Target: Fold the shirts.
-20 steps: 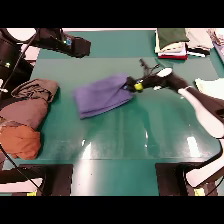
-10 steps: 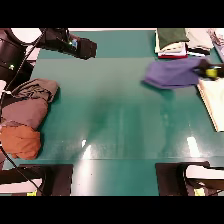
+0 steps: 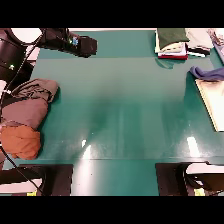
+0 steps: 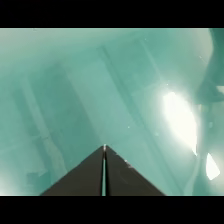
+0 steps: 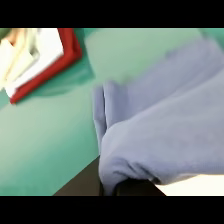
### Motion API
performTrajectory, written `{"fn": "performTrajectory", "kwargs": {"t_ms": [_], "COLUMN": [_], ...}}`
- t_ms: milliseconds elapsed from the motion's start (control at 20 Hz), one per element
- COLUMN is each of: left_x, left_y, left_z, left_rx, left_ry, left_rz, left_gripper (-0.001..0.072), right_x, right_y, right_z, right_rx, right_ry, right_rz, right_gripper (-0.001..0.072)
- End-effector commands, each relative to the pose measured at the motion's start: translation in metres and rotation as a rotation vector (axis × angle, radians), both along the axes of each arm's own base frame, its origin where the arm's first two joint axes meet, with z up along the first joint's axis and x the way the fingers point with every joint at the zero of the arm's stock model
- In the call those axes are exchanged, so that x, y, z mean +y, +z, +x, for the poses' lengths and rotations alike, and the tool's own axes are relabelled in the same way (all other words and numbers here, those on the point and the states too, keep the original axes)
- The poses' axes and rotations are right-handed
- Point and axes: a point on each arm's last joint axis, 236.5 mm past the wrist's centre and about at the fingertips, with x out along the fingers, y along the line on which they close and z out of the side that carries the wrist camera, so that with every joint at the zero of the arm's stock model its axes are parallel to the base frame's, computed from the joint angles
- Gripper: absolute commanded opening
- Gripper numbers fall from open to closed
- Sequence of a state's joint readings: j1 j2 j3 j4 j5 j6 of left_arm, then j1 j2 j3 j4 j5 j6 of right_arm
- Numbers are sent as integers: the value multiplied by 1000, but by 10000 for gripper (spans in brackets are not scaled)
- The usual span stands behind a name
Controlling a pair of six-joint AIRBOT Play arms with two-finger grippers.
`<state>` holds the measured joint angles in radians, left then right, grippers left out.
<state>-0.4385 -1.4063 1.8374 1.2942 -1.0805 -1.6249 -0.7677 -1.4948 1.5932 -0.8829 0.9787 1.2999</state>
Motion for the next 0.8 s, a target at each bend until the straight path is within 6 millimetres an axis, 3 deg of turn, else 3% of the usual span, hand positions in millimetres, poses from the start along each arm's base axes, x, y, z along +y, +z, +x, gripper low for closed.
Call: {"fn": "performTrajectory", "kwargs": {"t_ms": [0, 150, 450, 600, 750], "left_x": [0, 1, 1, 1, 1], "left_y": [-3, -5, -6, -7, -7], "left_z": [-2, -4, -4, -5, -6], "left_rx": [14, 22, 20, 24, 12], "left_ry": [-4, -8, -14, -15, -31], "left_rz": [8, 16, 23, 26, 42], "left_gripper": [22, 22, 23, 22, 23], "right_x": [-1, -2, -24, -27, -27], "right_y": [34, 59, 74, 67, 43], "right_z": [16, 9, -42, -61, -80], "right_rx": [-53, -68, 76, 123, 185], "right_ry": [23, 30, -20, -24, -29], "right_rz": [-66, -116, -309, -278, -221], "right_gripper": [13, 13, 14, 14, 13]}}
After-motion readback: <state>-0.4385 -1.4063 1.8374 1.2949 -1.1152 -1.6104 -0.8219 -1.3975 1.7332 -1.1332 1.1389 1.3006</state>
